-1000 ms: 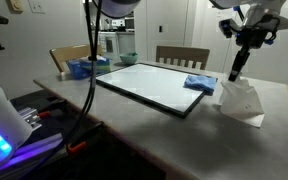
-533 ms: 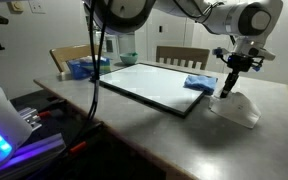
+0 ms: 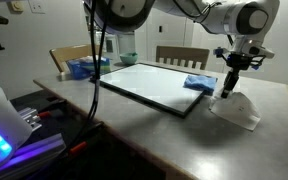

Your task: Pick up the wipe and rub the white board

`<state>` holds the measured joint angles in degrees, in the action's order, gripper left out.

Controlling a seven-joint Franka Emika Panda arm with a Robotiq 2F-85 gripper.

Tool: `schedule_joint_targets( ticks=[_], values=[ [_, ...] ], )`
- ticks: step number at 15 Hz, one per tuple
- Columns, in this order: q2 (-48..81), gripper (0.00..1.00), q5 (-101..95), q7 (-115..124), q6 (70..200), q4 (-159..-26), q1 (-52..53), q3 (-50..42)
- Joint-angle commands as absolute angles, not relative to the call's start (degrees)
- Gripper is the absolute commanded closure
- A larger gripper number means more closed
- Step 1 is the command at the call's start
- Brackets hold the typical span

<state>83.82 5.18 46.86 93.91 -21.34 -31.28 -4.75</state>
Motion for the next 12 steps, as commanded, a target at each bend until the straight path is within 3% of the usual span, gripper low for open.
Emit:
schedule_joint_targets(
  ticks=[1,4,12],
  values=[
    [82.2,0.16,4.1,43.3,93.9,-22.1,-29.2,-5.5],
    [79.8,0.00,3.9,41.9,90.6,-22.5,-27.3,-5.4],
    [71.5,0.00,6.3,38.6,77.9,-22.4,-23.7,-2.6]
  ],
)
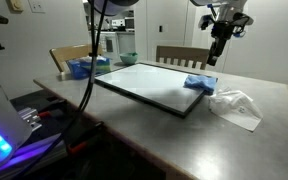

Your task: Pick up the wipe and rub the white board

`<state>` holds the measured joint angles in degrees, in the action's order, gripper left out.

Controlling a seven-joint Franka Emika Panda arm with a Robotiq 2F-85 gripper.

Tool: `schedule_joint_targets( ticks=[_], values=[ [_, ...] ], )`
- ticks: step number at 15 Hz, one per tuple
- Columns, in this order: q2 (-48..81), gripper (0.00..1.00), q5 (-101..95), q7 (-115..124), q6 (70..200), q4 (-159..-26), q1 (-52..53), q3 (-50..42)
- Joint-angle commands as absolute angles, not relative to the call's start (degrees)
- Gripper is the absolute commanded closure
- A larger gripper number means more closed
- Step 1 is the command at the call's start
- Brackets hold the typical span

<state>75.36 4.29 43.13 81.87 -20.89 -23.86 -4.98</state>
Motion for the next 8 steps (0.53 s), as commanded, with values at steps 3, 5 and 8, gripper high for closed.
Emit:
schedule_joint_targets(
  ticks=[3,5,8],
  values=[
    [68.4,0.00,8.9,34.0,74.1,-22.4,-23.5,0.0],
    [66.3,0.00,10.1,33.0,71.3,-22.7,-23.1,0.9],
    [63.8,0.00,11.3,31.6,67.5,-22.8,-22.8,1.6]
  ],
)
